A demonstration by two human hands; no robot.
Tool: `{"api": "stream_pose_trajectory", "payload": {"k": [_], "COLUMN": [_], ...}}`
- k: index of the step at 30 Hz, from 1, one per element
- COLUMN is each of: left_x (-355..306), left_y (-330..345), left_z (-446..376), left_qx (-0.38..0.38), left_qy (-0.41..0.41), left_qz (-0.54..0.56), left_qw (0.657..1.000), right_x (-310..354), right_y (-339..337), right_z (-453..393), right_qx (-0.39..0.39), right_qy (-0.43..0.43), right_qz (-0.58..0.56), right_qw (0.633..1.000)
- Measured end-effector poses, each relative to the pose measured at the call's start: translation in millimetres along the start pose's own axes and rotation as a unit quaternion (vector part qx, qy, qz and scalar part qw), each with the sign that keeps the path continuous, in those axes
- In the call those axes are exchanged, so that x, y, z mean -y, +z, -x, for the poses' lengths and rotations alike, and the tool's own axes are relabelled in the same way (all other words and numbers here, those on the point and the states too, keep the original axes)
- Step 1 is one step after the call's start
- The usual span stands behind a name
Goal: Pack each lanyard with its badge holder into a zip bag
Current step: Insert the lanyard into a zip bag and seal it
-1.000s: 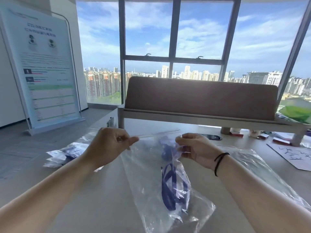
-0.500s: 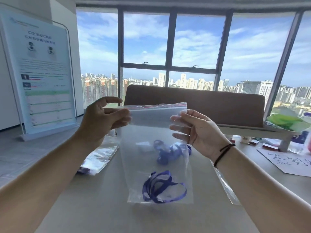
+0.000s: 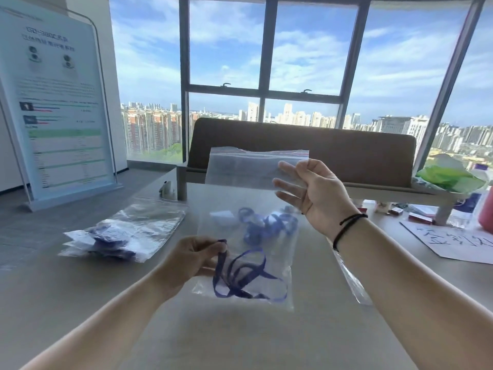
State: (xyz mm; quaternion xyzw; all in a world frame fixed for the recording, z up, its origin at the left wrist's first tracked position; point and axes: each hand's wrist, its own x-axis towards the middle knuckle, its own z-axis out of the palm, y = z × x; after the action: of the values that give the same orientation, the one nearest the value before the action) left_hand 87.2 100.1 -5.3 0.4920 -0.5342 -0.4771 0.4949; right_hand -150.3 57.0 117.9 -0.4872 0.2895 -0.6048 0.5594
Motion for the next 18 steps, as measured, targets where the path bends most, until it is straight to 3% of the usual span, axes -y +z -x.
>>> {"api": "stream_pose_trajectory", "payload": {"k": [5,8,11,15,18], "left_x": [3.4,14.1,23.6,28.2,27.4], "left_y": [0.7,0.4,-4.8,-25.8,-40.8], "left_z": [-3.9,-6.3,-6.2,-8.8,-11.3], "left_qx": [-0.055,-0.103,-0.108,-0.103,-0.102], "left_qy": [-0.001,-0.008,0.025,0.07,0.078], "left_qz": [-0.002,-0.028,-0.11,-0.248,-0.268], "left_qw": [0.998,0.994,0.988,0.961,0.955], "right_x": [-14.3,-58.7,-99.6,-107.1,-100.9], "right_y": [-18.7,-33.1,-38.5,-36.3,-25.8], "right_z": [-11.1,1.9,19.4,11.5,-0.8], "right_qx": [-0.038,-0.012,-0.003,-0.015,-0.008], "right_qy": [-0.006,0.099,0.178,0.176,0.161], "right_qz": [-0.019,-0.033,0.037,0.073,0.077], "right_qw": [0.999,0.994,0.983,0.982,0.984]}}
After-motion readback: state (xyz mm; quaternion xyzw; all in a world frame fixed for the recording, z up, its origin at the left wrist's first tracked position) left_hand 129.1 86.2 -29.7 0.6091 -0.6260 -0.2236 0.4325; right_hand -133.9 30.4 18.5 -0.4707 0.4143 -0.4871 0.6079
